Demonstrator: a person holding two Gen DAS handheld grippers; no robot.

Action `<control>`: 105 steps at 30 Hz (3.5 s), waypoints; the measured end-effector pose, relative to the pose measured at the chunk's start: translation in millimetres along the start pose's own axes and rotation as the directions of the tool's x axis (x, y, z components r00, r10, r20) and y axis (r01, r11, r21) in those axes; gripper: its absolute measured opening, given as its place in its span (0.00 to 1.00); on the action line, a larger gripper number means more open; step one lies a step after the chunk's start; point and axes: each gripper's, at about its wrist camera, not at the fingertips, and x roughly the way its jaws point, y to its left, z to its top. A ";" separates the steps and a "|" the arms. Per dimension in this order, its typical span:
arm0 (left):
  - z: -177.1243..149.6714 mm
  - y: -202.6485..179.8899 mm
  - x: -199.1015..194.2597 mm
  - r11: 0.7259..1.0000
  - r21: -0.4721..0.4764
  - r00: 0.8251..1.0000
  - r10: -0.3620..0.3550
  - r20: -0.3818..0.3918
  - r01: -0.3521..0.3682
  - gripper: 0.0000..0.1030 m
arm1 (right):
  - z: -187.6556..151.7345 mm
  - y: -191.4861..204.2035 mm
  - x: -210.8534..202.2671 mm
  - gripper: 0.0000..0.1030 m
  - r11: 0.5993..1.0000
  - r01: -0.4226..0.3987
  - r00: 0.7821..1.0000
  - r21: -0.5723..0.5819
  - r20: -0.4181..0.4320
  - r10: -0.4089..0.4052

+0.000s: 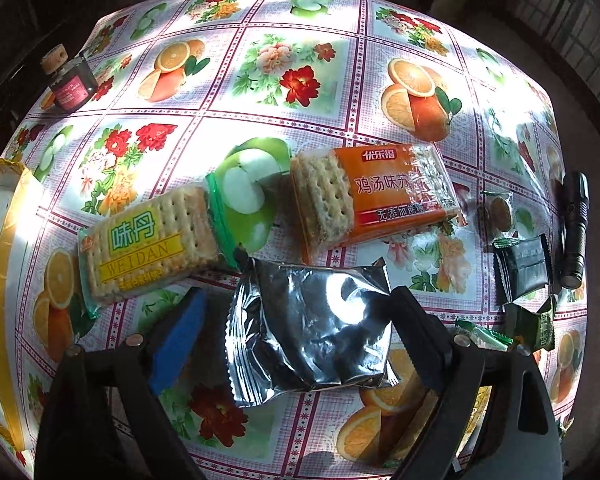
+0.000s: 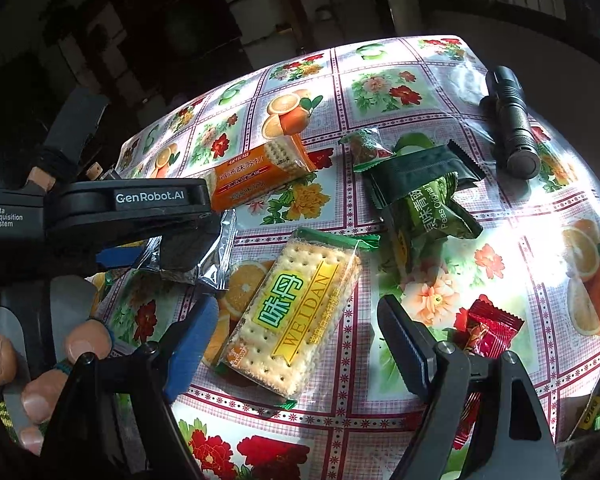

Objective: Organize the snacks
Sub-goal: 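Grasp the silver foil bag with the left tool while the right tool grasps the WEIDAN cracker pack, then carry the silver bag with the left tool while the right tool carries the WEIDAN pack to the tray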

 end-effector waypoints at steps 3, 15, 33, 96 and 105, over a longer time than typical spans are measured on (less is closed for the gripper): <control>-2.3 -8.5 12.1 0.998 0.055 0.999 0.018 -0.037 -0.016 0.86 | -0.1 0.3 2.9 0.80 1.000 0.005 1.000 -0.006 -0.008 -0.005; -38.0 0.3 -8.1 0.976 0.211 0.999 0.047 -0.010 -0.044 0.69 | 3.9 9.5 13.4 0.80 0.995 0.056 0.998 -0.077 -0.033 -0.059; -84.3 100.2 -66.8 0.995 0.101 0.999 0.023 0.023 -0.025 0.64 | -1.5 35.0 -1.6 0.45 0.976 0.075 0.997 -0.203 -0.010 -0.079; -145.5 289.8 -147.4 0.957 -0.204 0.952 0.246 0.183 -0.208 0.65 | -46.2 265.5 4.8 0.44 0.814 -0.459 0.885 -0.355 -0.268 0.382; -140.5 306.3 -144.4 0.949 -0.227 0.950 0.260 0.173 -0.218 0.65 | -37.9 298.2 19.4 0.44 0.784 -0.495 0.866 -0.375 -0.287 0.409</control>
